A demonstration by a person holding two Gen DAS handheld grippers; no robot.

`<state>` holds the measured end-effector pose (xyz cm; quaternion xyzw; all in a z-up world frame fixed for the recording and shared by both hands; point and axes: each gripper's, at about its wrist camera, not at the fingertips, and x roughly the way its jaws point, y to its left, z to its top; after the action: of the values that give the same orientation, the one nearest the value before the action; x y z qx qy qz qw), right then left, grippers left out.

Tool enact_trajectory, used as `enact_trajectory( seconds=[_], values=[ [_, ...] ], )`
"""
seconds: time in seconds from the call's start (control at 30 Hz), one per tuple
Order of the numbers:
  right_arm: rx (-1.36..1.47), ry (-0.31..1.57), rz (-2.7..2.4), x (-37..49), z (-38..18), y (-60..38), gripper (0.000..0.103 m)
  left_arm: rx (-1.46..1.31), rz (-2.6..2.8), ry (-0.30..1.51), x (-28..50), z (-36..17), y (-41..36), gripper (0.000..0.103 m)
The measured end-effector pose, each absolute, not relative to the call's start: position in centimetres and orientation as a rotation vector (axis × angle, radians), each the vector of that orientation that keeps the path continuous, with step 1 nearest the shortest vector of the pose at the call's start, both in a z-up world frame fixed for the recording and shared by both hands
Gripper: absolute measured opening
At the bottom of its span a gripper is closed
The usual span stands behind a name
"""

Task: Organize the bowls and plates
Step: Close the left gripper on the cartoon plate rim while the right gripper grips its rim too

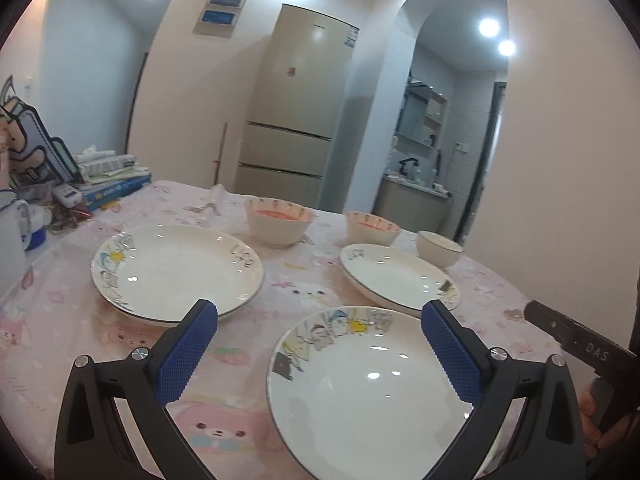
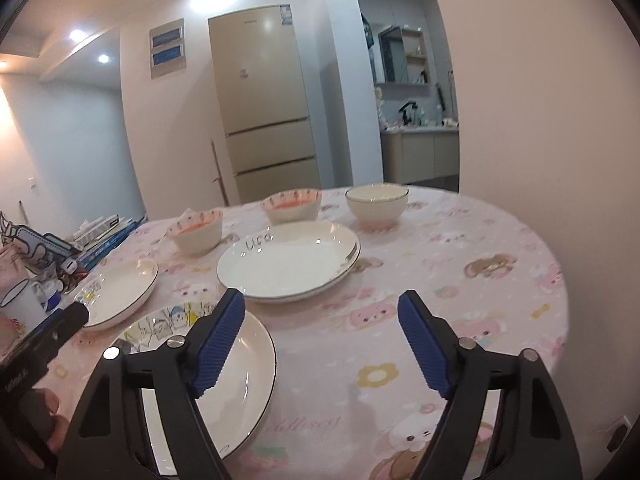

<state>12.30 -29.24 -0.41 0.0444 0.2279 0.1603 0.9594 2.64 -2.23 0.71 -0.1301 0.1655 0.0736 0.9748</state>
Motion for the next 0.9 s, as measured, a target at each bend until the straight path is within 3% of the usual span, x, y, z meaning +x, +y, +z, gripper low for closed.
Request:
enact_trajectory(
  seconds=[0.17, 0.4, 0.47, 0.63, 0.7, 0.8, 0.9],
  values=[
    [0.132, 0.562, 0.419, 13.9, -2.7, -29.1, 0.060, -0.255, 0.150, 0.417, 3.8, 0.1, -2.2, 0.103],
    [0.155, 0.684, 0.559, 15.5, -5.3, -28.1, 0.060, -0.337, 0.068, 0.489, 5.4, -1.5, -1.7, 0.103],
    [0.169, 0.687, 0.594, 15.7, -5.5, -27.7, 0.059, -0.351, 0.063, 0.511, 5.8, -2.0, -1.6, 0.099],
    [0.252, 0.759, 0.679, 16.8, -6.9, -27.2, 0.042, -0.430, 0.059, 0.570, 6.4, -3.3, -0.6, 0.081],
    [0.260, 0.779, 0.685, 17.0, -7.3, -27.0, 0.024, -0.445, 0.055, 0.593, 6.7, -3.7, -0.4, 0.071],
    [0.290, 0.821, 0.704, 17.4, -8.1, -26.9, 0.019, -0.447, 0.054, 0.621, 6.9, -4.2, -0.4, 0.060],
    [0.331, 0.838, 0.707, 17.7, -8.4, -27.2, 0.018, -0.465, 0.046, 0.628, 6.9, -4.3, -0.3, 0.060]
  ],
)
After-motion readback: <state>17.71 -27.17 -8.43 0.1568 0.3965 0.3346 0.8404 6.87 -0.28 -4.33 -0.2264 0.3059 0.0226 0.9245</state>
